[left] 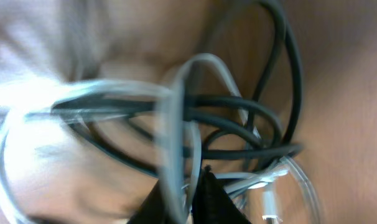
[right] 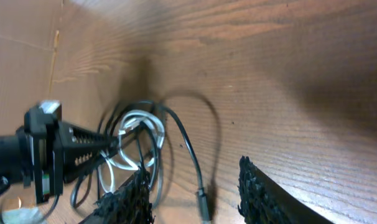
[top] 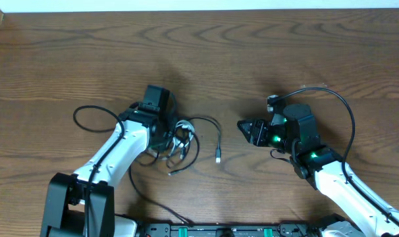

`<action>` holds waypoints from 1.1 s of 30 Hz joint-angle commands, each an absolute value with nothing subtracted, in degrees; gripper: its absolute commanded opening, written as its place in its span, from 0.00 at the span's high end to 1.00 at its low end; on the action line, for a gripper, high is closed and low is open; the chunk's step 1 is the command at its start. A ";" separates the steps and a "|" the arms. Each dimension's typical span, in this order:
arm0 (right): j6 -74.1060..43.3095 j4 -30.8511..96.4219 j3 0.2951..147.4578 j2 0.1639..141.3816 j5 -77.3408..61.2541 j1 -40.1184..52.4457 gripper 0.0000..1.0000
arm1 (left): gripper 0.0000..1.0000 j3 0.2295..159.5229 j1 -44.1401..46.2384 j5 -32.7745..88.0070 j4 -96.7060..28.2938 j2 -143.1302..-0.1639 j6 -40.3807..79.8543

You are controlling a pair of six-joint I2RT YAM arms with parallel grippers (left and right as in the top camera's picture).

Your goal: Untangle cables

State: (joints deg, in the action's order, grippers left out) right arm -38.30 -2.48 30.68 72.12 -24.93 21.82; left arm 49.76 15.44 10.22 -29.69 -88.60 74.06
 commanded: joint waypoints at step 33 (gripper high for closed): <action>-43.59 -36.47 31.05 71.53 -60.90 17.67 0.32 | 0.92 50.15 15.11 49.32 0.34 -68.14 29.56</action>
